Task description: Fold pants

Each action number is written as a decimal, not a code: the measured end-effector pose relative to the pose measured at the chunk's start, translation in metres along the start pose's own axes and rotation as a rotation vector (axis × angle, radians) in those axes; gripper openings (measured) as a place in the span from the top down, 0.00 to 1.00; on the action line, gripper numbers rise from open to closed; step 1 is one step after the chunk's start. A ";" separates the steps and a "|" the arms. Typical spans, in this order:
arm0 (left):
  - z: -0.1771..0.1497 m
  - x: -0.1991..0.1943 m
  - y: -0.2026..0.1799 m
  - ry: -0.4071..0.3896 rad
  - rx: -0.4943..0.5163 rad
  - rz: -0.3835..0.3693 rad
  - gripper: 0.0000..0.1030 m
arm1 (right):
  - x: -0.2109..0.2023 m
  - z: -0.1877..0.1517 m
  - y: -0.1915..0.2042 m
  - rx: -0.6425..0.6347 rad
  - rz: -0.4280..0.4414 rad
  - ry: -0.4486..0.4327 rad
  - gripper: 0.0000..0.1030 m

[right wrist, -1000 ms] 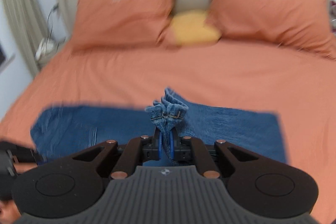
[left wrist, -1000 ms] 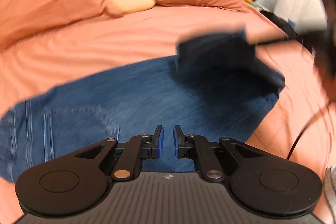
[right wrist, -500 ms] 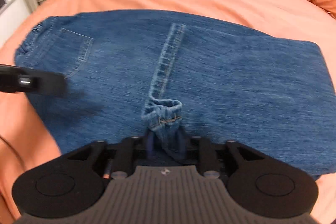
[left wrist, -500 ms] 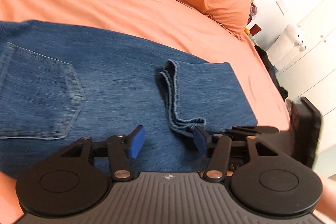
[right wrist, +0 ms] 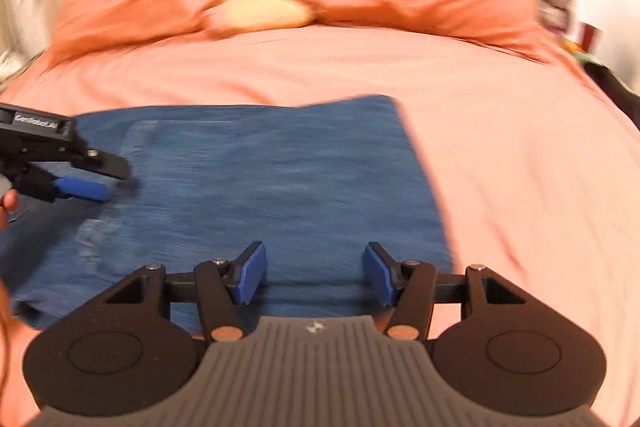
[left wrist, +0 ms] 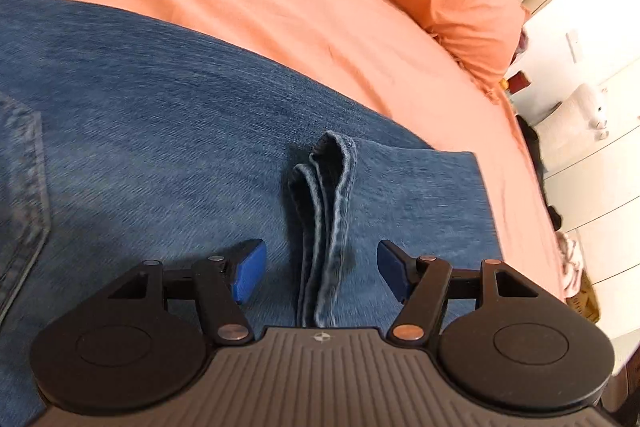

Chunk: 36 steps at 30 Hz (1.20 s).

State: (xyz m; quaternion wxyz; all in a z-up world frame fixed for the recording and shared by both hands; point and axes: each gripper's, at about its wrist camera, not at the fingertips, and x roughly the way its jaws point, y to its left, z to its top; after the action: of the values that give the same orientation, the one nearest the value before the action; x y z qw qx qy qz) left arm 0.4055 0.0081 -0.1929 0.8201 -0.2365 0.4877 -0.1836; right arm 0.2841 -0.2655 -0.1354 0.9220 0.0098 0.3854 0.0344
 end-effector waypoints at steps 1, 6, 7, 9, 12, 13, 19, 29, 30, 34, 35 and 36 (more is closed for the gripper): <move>0.001 0.004 -0.003 0.003 0.014 0.011 0.31 | -0.003 -0.008 -0.010 0.026 -0.016 -0.017 0.47; 0.005 0.011 -0.020 0.008 0.109 0.078 0.79 | 0.000 -0.049 -0.045 0.113 -0.090 -0.016 0.42; 0.005 0.008 -0.026 -0.008 0.138 0.093 0.80 | 0.002 -0.054 -0.050 0.128 -0.089 -0.004 0.42; 0.006 -0.003 -0.048 -0.053 0.234 0.109 0.82 | 0.003 -0.057 -0.056 0.131 -0.062 -0.002 0.42; 0.016 -0.030 -0.086 -0.115 0.310 0.050 0.84 | 0.005 -0.052 -0.057 0.086 -0.045 -0.043 0.42; 0.020 -0.040 -0.101 -0.142 0.344 0.040 0.84 | 0.006 -0.051 -0.058 0.092 -0.037 -0.053 0.42; 0.043 -0.079 -0.180 -0.219 0.487 0.008 0.90 | -0.004 -0.043 -0.056 0.175 0.014 -0.147 0.26; 0.042 -0.060 -0.170 -0.192 0.484 0.139 0.91 | 0.033 -0.015 -0.062 0.186 -0.127 -0.093 0.72; 0.044 -0.055 -0.160 -0.181 0.460 0.160 0.91 | 0.031 -0.015 -0.071 0.231 -0.091 -0.079 0.74; 0.046 -0.023 -0.119 -0.124 0.407 0.265 0.91 | 0.026 -0.027 -0.080 0.217 -0.039 -0.059 0.79; 0.045 -0.012 -0.109 -0.102 0.391 0.286 0.91 | 0.023 -0.028 -0.081 0.219 -0.024 -0.061 0.86; 0.042 -0.002 -0.099 -0.086 0.376 0.302 0.91 | 0.024 -0.026 -0.084 0.237 0.005 -0.059 0.89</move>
State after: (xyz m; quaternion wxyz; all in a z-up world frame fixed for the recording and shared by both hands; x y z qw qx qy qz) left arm 0.4353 -0.0632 -0.1181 0.8877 -0.0118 0.4396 -0.1364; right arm 0.2873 -0.3478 -0.1746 0.9253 0.1206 0.3595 -0.0095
